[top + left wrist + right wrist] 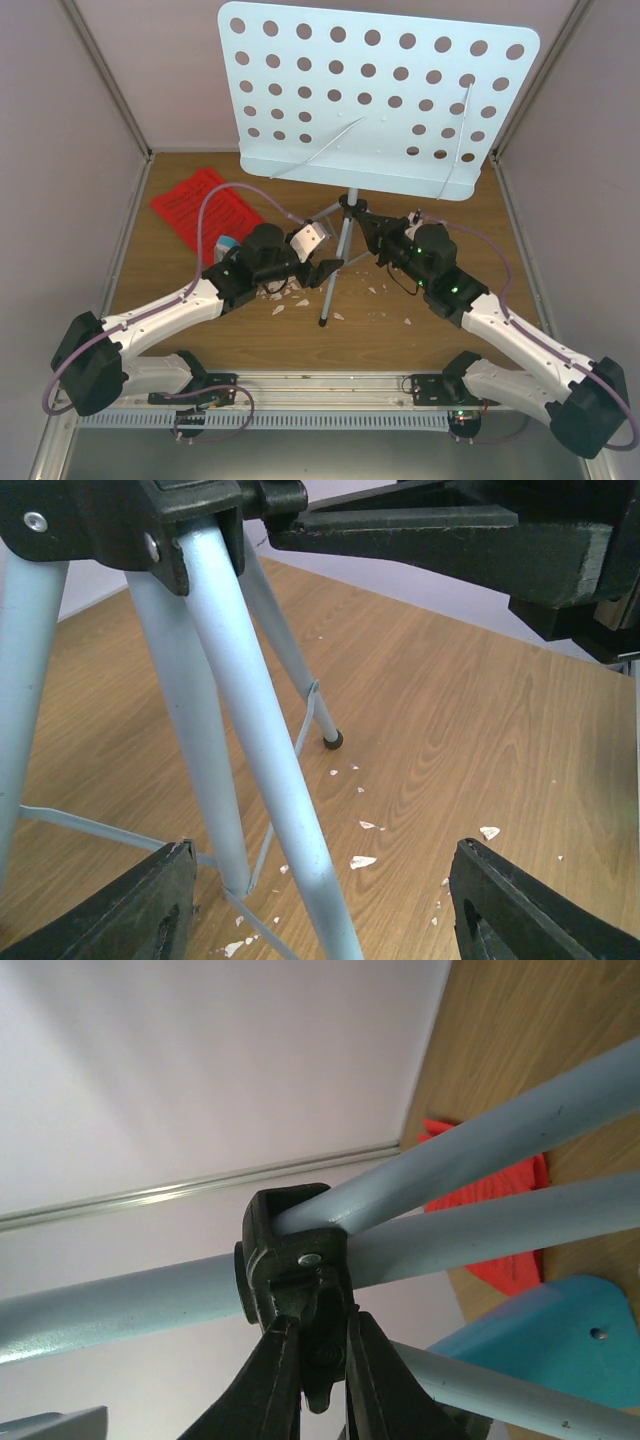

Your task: Pack up the instrument practice props

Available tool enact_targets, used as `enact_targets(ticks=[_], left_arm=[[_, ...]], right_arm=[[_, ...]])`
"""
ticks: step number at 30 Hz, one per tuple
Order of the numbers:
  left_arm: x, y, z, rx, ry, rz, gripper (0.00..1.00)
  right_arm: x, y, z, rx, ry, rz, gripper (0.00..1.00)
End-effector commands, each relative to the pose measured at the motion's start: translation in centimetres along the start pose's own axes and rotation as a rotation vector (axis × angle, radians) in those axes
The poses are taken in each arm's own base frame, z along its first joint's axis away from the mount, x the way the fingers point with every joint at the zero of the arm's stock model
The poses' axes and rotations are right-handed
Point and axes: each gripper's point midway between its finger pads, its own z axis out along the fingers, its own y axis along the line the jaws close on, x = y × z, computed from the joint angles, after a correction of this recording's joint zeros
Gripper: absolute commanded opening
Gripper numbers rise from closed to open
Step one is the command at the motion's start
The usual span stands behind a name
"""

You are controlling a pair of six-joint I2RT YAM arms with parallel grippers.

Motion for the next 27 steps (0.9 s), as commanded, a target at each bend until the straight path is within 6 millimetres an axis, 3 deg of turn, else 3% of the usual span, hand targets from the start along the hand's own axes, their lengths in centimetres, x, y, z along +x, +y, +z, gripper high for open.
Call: enact_targets(ticks=[1,16,27], left_arm=[[-2.6,-0.3,-0.5,-0.002,-0.070,0.028,0.70],[-2.5,-0.5,-0.5,0.000,-0.066,0.031,0.70],[-2.6,-0.5,-0.5,-0.004,-0.067,0.036,0.70]], right_arm=[[-2.9,-0.4,-0.7,0.071,-0.159,-0.241,0.01],[-4.7,-0.1,-1.2,0.220,-0.223,-0.910,0.00],[-4.3,-2.8,-0.3,0.305,-0.134,-1.183,0.01]])
